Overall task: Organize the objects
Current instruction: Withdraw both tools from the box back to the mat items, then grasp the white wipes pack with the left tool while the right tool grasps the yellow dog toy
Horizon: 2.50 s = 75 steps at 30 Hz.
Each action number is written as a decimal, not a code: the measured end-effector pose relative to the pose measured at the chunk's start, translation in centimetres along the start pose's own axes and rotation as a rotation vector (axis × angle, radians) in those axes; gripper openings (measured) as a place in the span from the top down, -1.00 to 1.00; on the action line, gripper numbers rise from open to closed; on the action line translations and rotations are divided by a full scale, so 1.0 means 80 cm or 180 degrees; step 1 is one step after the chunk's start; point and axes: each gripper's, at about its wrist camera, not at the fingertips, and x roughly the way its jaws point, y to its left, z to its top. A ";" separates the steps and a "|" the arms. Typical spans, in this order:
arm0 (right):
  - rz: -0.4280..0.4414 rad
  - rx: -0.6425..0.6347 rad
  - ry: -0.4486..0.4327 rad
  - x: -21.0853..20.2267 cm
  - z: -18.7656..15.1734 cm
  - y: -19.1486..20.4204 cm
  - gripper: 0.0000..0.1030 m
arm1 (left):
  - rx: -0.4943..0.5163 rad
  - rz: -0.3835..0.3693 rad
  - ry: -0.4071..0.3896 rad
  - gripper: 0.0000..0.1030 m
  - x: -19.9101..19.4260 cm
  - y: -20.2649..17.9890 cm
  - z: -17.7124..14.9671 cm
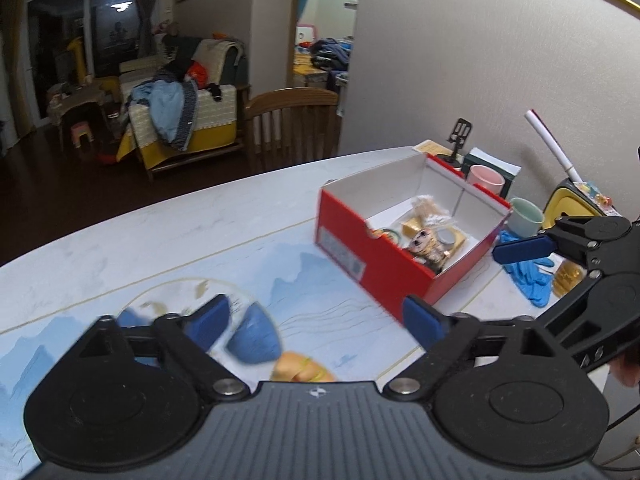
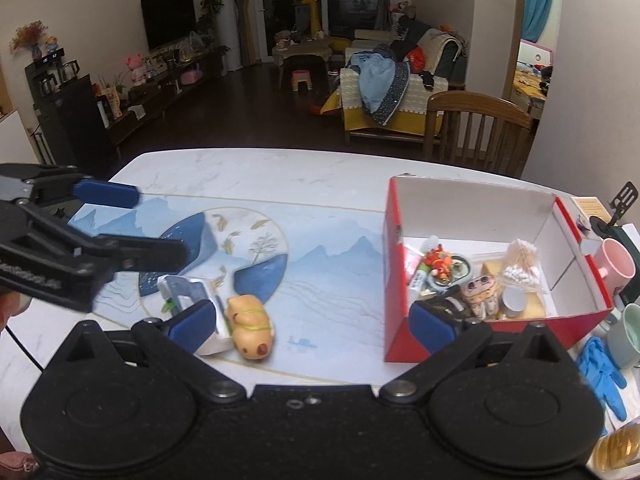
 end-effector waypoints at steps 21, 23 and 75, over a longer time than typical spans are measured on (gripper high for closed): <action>-0.0010 -0.0294 0.0217 0.102 -0.020 0.042 -0.98 | -0.1107 0.0545 0.0460 -0.98 0.049 0.095 -0.087; -0.0007 -0.0321 0.0260 0.115 -0.022 0.044 -0.98 | -0.1188 0.0608 0.0544 -0.98 0.062 0.098 -0.091; 0.0302 -0.0016 0.0619 0.190 -0.056 0.039 0.15 | -0.1376 0.0473 0.0675 0.25 0.117 0.092 -0.145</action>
